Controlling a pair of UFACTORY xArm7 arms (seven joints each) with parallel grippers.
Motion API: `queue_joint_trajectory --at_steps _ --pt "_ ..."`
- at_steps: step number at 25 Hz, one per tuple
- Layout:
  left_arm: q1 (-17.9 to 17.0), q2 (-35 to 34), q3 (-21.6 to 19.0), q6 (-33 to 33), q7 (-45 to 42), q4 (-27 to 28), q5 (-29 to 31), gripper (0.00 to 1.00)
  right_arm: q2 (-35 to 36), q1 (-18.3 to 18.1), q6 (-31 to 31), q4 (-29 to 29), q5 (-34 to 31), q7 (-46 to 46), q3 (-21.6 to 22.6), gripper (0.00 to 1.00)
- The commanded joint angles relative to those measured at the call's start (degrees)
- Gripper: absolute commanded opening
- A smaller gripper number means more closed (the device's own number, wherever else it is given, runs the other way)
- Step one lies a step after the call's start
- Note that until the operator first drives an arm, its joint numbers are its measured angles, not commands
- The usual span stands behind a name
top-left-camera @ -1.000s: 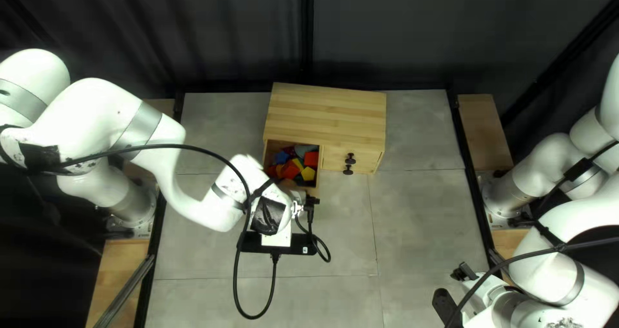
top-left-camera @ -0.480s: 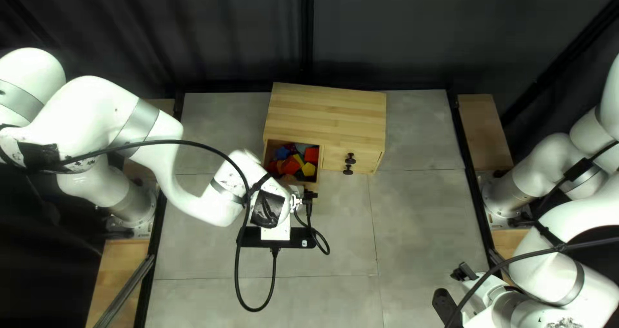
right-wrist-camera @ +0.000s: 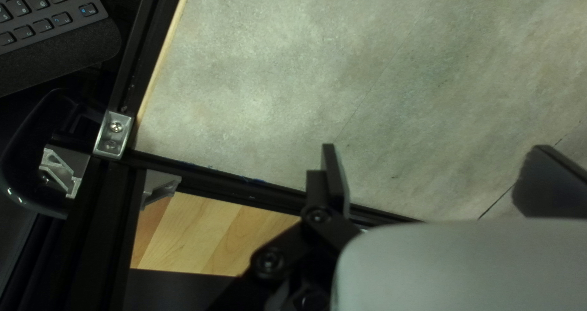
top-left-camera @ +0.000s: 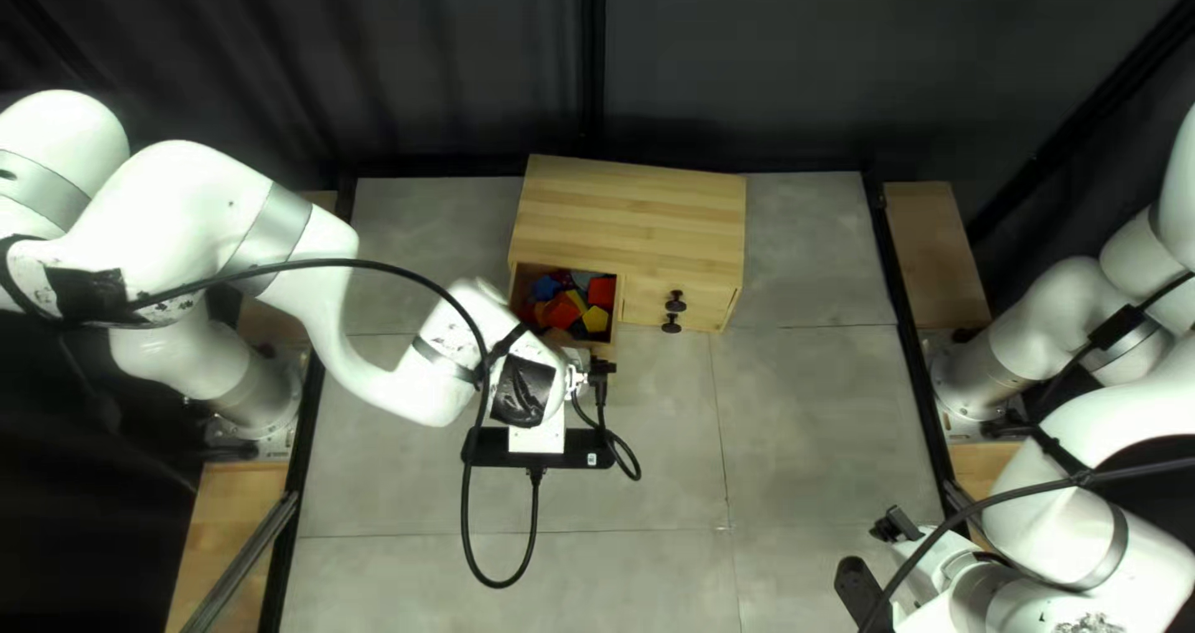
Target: Open drawers and place objects into drawer and close
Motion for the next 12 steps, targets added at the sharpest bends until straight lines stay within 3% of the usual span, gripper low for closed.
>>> queue_joint_trajectory --at_steps 1,12 --pt "0.02 -0.04 0.03 -0.15 0.03 -0.03 0.21 1.00 0.00 0.00 0.00 0.00 0.00 0.00 0.00 1.00" --pt "-0.24 0.25 -0.28 0.24 1.13 0.33 0.17 1.00 0.00 0.00 0.00 0.00 0.00 0.00 0.00 1.00"
